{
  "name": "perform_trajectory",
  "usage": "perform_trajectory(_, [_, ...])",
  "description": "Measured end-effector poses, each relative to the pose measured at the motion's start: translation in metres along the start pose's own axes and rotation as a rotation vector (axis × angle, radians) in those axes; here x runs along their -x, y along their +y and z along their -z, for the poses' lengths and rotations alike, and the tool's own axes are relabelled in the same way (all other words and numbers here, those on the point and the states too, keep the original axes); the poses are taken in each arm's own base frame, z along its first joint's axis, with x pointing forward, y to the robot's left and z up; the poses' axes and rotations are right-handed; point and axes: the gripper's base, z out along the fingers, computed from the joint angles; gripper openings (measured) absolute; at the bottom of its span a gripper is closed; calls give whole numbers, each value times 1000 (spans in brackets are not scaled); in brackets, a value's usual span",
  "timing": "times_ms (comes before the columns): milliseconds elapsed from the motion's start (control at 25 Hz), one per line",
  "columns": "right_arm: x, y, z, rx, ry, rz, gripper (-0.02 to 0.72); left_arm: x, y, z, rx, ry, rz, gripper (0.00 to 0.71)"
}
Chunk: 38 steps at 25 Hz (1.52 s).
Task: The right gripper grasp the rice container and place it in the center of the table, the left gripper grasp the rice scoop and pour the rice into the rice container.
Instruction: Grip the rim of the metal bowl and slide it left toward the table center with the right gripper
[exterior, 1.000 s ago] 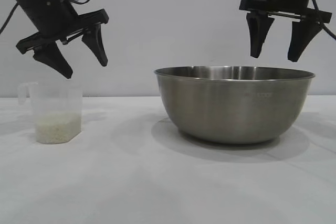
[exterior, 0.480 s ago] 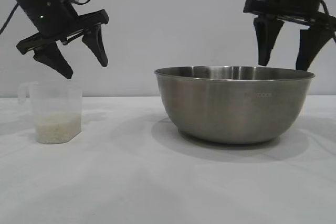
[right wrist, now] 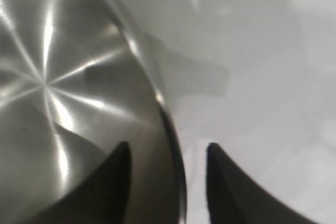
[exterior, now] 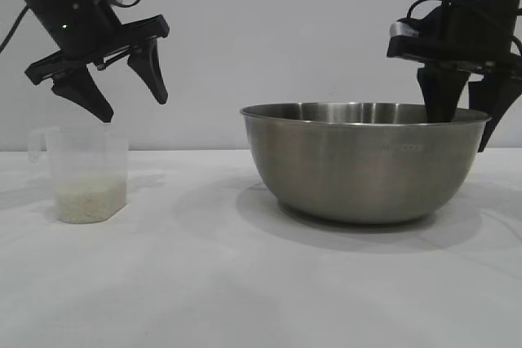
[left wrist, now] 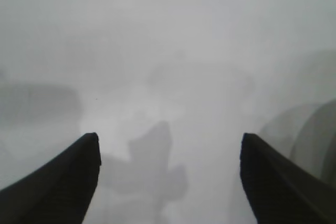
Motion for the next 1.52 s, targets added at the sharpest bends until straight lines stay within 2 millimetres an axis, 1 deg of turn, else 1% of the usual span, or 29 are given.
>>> perform_trajectory(80, [0,4,-1,2,2,8,0,0,0,0,0,0,0,487])
perform_trajectory(160, [0,14,-3,0,7,32,0,0,0,0,0,0,0,487])
perform_trajectory(440, [-6,63,-13,-1,26,146,0,0,0,0,0,0,0,487])
perform_trajectory(520, [-7,69,-14,5,30,158,0,0,0,0,0,0,0,487])
perform_trajectory(600, [-8,71,-15,5,30,163,0,0,0,0,0,0,0,487])
perform_trajectory(720, [-8,70,-15,-4,31,166,150,0,0,0,-1,3,0,487])
perform_trajectory(880, [-7,71,-11,-10,18,172,470,-3,0,0,-1,34,-23,487])
perform_trajectory(920, [-6,72,-7,-13,6,177,547,-4,0,0,-1,48,-40,487])
perform_trajectory(960, [-5,72,-2,-18,-8,183,606,-6,0,0,-2,63,-58,487])
perform_trajectory(1000, [-5,73,6,-30,-31,192,636,-7,0,0,0,76,-78,430])
perform_trajectory(1040, [-4,74,14,-44,-53,202,658,-8,0,1,0,94,-97,392])
perform_trajectory(1080, [-4,75,21,-57,-74,212,641,-7,0,2,0,104,-118,349])
perform_trajectory(1160, [-7,75,37,-91,-111,230,641,-2,-3,9,0,101,-146,277])
perform_trajectory(1200, [-8,75,44,-106,-129,237,641,0,-5,13,0,97,-157,258])
perform_trajectory(1240, [-10,74,51,-120,-145,240,641,4,-6,16,1,86,-168,273])
perform_trajectory(1360, [-15,65,72,-133,-187,217,641,13,-11,29,0,50,-189,273])
perform_trajectory(1440, [-19,51,88,-139,-222,181,641,15,-13,34,-4,48,-196,344])
perform_trajectory(1520, [-26,37,100,-143,-242,145,641,15,-15,38,-10,59,-200,336])
